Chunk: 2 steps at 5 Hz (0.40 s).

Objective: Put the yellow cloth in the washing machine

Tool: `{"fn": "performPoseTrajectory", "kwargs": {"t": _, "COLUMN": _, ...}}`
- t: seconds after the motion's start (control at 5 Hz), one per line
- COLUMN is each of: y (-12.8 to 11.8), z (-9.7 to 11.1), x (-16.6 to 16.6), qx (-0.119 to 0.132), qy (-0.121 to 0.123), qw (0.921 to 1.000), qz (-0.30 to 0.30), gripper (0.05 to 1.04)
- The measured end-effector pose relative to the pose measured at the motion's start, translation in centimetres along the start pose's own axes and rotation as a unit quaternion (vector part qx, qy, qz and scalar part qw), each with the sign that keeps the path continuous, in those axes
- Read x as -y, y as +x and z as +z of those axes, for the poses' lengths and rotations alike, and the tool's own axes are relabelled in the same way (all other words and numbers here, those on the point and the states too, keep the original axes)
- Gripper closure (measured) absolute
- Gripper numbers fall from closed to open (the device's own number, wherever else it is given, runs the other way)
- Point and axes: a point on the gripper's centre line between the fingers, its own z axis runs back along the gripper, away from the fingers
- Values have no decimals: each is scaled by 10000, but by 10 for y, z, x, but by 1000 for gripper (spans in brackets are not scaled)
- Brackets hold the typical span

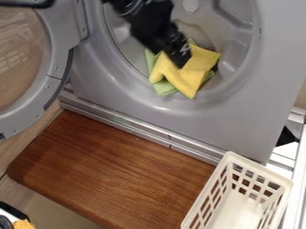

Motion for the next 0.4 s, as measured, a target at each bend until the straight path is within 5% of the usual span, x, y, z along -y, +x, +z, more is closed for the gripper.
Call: {"fn": "performPoseTrajectory", "kwargs": {"t": 0.4, "y": -59, "z": 17, "x": 11, "qx": -800, "qy": 104, "qw": 9967, "qz": -90, "gripper": 83}}
